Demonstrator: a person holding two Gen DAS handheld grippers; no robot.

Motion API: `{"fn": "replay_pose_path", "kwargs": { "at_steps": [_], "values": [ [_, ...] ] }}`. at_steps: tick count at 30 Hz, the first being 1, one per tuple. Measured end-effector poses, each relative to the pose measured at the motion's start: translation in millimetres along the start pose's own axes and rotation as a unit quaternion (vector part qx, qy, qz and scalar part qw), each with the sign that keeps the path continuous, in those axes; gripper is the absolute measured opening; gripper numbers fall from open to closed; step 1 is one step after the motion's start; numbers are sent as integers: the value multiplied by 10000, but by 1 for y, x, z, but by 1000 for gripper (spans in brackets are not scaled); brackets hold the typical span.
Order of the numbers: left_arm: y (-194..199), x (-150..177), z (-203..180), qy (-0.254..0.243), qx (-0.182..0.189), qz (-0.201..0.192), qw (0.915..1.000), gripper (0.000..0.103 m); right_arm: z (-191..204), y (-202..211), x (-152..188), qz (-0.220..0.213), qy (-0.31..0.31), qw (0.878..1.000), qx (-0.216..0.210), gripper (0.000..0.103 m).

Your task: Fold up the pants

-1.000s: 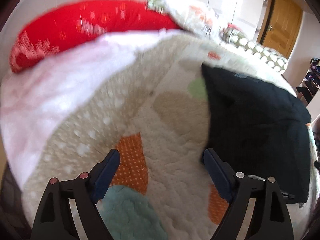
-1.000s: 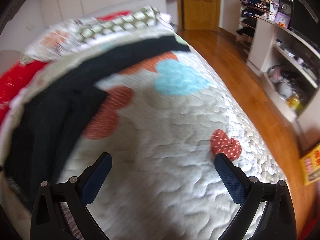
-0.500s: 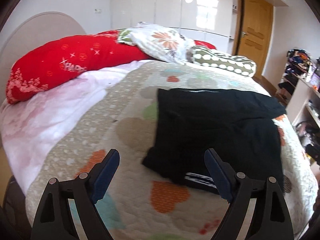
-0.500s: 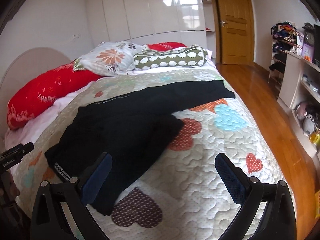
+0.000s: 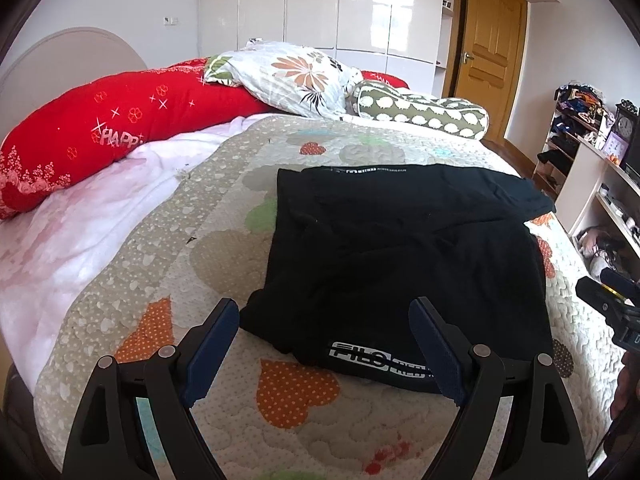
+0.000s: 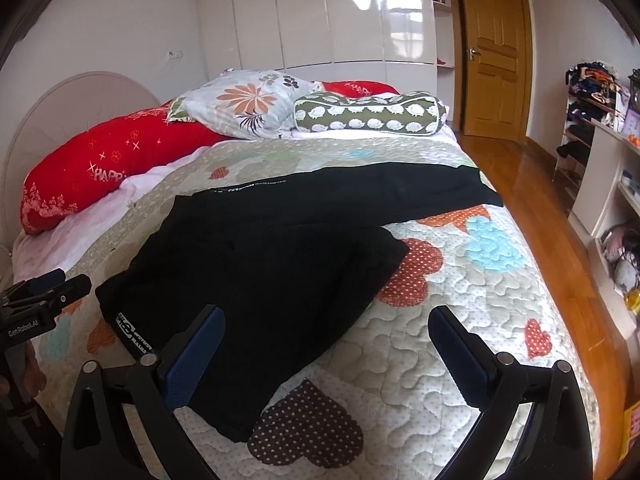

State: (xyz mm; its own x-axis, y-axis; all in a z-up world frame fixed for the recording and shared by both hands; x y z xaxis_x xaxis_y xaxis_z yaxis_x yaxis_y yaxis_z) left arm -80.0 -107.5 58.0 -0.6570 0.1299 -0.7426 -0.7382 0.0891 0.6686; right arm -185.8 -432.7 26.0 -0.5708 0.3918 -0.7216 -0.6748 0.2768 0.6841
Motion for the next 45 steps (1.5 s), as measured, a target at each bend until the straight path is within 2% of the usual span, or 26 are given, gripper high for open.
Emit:
{"fn": "replay_pose_path", "kwargs": {
  "at_steps": [3,9,14,18,22,24,26,28,29,33,35,39,42,45],
  "values": [
    [-9,0,-1,17,7,70,10000,87,-2,-8,0,69,-52,10000,-42,84],
    [-26,1,-2,7,-38,155,9999,87,-8,-23,-1,188,-40,9998,-24,83],
    [-42,5,14,362,24,358,9987,87,-30,-37,0,326,-288,9990,37,83],
    [-58,8,24,642,41,583,9962,87,-48,-50,-3,356,-555,9978,29,71],
    [-67,9,22,607,-20,621,9962,87,-65,-74,-10,468,-840,9954,-28,61],
    [-70,10,22,614,-14,662,9959,87,-72,-90,-10,597,-976,9934,-67,50],
    [-72,9,22,646,-13,687,9955,87,-76,-106,-10,722,-1121,9909,-192,46],
    [-73,9,22,666,-21,698,9953,87,-76,-110,-14,660,-1107,9909,-386,23],
    [-74,9,21,676,-28,722,9951,87,-75,-110,-15,660,-1125,9902,-498,3],
    [-68,6,24,767,47,686,9947,87,-78,-75,-22,302,-1154,9906,-666,3],
    [-65,5,26,813,104,632,9946,87,-82,-47,-21,79,-1135,9920,-541,3],
    [-63,7,28,852,192,657,9940,87,-111,18,-6,-299,-1280,9913,-8,3],
    [-65,10,28,909,274,760,9926,87,-144,49,19,-269,-1532,9869,420,3],
    [-74,13,30,1094,313,958,9889,87,-167,47,46,130,-1709,9831,649,3]
  ]
}}
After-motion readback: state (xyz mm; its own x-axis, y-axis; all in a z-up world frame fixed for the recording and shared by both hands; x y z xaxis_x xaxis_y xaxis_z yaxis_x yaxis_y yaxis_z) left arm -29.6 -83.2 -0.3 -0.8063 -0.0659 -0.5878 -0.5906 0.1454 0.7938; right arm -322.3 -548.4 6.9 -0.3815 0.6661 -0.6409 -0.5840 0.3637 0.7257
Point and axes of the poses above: each gripper's, at about its wrist camera, not at the fingertips, and y roughly against the way its jaws point, z to its left, x to its underside, the point moved 4 cm from there along -y, roughly the way its jaws point, and after that the axes turned 3 degrees about -x, right-handed, at the moved point
